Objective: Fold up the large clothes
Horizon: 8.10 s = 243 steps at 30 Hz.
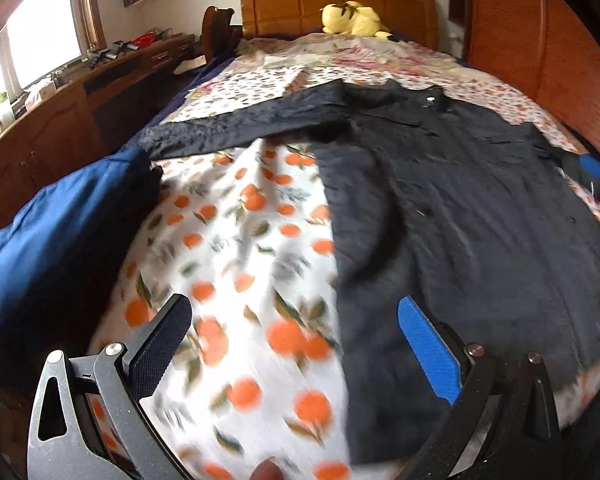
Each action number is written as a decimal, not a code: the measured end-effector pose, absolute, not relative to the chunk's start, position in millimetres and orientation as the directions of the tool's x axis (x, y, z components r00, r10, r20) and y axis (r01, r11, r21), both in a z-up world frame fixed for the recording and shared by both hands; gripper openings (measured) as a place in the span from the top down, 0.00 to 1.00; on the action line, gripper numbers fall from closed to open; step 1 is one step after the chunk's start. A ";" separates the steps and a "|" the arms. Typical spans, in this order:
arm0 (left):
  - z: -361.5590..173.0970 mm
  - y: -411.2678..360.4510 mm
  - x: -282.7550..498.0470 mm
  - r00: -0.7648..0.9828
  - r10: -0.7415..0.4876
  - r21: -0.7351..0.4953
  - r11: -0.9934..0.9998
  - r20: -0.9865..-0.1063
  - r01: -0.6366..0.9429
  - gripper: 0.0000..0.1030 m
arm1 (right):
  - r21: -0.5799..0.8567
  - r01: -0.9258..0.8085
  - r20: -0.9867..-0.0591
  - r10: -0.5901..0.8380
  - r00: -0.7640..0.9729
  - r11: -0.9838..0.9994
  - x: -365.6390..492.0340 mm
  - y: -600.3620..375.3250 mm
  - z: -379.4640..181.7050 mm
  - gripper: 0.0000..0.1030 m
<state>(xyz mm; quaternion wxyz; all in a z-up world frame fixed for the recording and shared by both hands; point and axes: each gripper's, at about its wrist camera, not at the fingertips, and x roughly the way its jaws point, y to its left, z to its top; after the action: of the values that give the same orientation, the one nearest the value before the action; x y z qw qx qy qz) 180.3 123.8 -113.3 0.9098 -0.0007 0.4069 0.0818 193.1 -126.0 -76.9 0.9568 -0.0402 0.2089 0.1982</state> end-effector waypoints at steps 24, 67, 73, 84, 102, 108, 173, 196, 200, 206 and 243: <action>-142.9 270.6 414.8 0.584 0.008 -0.227 0.917 -0.811 -0.327 0.02 | 0.084 -0.403 -0.526 0.385 0.758 0.911 213.0 -136.4 -107.3 0.00; -55.0 83.6 363.7 0.772 -0.118 -0.073 0.993 -0.624 0.093 0.97 | 0.119 -0.409 -0.465 0.415 0.782 0.905 206.7 -139.9 -108.4 0.00; -81.1 91.2 315.8 0.830 -0.030 -0.020 1.000 -0.557 0.023 0.92 | 0.070 -0.404 -0.468 0.388 0.794 0.912 205.1 -131.0 -111.5 0.00; -69.7 125.6 249.2 0.910 0.002 0.009 1.000 -0.415 0.002 0.22 | -0.041 -0.366 -0.531 0.290 0.796 0.930 214.9 -106.7 -114.4 0.00; -70.4 232.3 219.8 0.900 0.067 -0.098 0.988 -0.431 -0.120 0.19 | -0.123 -0.609 -0.678 0.381 0.628 0.784 319.0 48.2 -55.6 0.07; -78.5 243.6 218.7 0.895 0.071 -0.121 0.983 -0.440 -0.138 0.19 | -0.094 -0.636 -0.781 0.340 0.524 0.766 377.9 90.2 -75.1 0.29; -95.4 210.5 243.7 0.866 0.005 -0.114 0.991 -0.499 -0.071 0.19 | -0.104 -0.669 -0.739 0.392 0.547 0.736 377.4 87.2 -94.5 0.83; -83.5 156.4 246.5 0.880 -0.061 -0.086 0.996 -0.471 0.023 0.19 | 0.018 -0.423 -0.486 0.378 0.788 0.906 233.0 -115.9 0.7 0.87; -82.6 147.1 246.9 0.879 -0.077 -0.079 0.996 -0.471 0.044 0.19 | 0.058 -0.285 -0.524 0.272 0.807 0.957 233.9 -141.7 -15.7 0.87; -79.1 133.2 246.4 0.879 -0.109 -0.084 0.993 -0.465 0.079 0.19 | 0.087 -0.173 -0.680 0.185 0.710 0.981 250.4 -159.2 -78.6 0.87; -90.7 10.1 263.5 0.810 -0.300 -0.066 0.948 -0.503 0.310 0.19 | -0.083 -0.380 -0.640 0.243 0.729 0.921 190.1 -149.1 -85.4 0.45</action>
<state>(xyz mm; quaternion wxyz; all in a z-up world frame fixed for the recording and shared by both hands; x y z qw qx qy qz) 263.5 10.1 -90.7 0.9514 0.0098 0.2629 -0.1602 190.1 -149.1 -85.4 0.9239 -0.1048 0.3270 0.1687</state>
